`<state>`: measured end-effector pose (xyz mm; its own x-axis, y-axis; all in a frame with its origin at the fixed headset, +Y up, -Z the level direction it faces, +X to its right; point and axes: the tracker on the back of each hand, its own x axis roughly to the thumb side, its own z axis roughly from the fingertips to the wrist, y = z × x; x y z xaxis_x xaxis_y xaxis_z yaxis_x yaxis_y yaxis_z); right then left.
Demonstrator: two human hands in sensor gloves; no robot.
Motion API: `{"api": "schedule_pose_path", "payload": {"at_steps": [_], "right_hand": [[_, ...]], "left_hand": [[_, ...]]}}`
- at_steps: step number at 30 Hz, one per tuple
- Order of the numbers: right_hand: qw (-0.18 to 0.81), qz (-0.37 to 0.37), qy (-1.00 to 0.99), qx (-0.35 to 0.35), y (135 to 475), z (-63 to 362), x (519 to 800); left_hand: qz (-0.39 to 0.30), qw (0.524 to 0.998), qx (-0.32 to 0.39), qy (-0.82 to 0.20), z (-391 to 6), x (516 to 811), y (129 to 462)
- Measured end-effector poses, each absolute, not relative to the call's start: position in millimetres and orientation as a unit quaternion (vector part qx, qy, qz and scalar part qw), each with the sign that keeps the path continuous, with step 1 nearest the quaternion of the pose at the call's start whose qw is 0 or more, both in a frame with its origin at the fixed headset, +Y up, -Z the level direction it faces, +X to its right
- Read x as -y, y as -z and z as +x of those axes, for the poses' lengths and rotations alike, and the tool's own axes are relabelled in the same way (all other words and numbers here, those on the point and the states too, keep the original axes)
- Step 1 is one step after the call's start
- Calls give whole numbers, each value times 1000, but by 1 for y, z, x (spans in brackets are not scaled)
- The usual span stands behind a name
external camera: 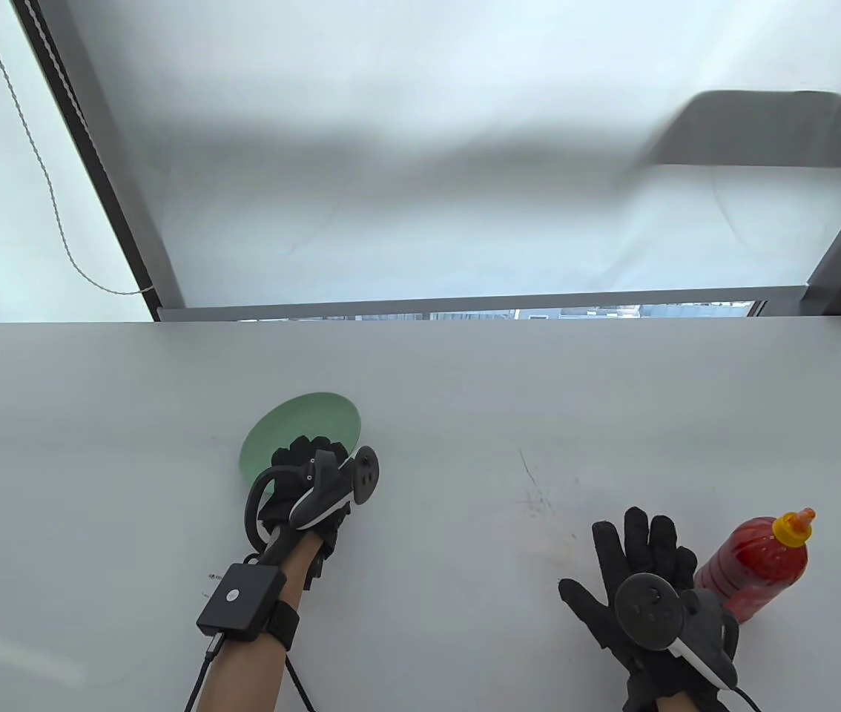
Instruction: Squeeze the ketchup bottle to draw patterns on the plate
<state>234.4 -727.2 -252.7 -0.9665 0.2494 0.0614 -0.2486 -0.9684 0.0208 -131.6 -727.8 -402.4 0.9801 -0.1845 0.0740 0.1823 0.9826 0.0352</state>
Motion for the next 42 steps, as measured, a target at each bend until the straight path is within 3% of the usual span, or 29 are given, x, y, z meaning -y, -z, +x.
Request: {"api": "schedule_pose_path", "payload": {"at_steps": [9, 16, 31, 42], "right_hand": [[128, 35, -991, -3, 252, 234, 727], [134, 31, -991, -2, 252, 236, 726], [139, 34, -990, 2, 252, 237, 725], [142, 29, -989, 0, 252, 238, 726]], "left_hand": [[65, 974, 193, 104, -57, 702, 364], [72, 953, 261, 138, -1, 704, 339], [23, 940, 290, 178, 46, 740, 313], [-4, 942, 293, 161, 46, 752, 312]]}}
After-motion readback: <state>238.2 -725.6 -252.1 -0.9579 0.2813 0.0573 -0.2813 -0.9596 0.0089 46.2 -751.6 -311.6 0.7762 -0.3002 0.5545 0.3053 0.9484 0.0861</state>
